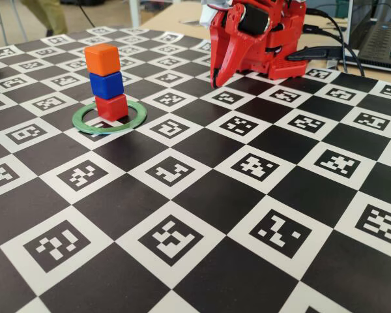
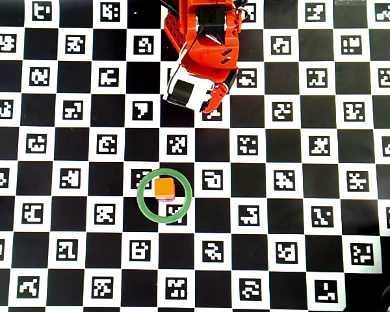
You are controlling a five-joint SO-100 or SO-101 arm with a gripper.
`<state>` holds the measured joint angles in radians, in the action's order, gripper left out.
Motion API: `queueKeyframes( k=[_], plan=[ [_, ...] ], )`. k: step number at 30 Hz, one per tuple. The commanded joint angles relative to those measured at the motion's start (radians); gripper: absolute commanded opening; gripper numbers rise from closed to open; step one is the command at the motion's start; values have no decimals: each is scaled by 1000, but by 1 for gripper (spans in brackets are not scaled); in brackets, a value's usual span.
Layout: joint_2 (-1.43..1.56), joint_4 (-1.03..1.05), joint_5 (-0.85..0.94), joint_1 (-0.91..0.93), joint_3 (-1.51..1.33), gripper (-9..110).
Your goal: Grab the red cube then put it in the green circle then put the blue cube on top and finally the orange cube on top
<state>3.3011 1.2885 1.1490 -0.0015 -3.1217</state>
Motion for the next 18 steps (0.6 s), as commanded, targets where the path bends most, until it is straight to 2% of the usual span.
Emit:
queueKeyframes(
  k=[1,3,6,18],
  plan=[
    [34,43,34,2,-28,-6],
    [58,51,118,0,-46,-6],
    [58,52,143,-6,-48,-6],
    [58,54,153,-3,-48,-5]
  ],
)
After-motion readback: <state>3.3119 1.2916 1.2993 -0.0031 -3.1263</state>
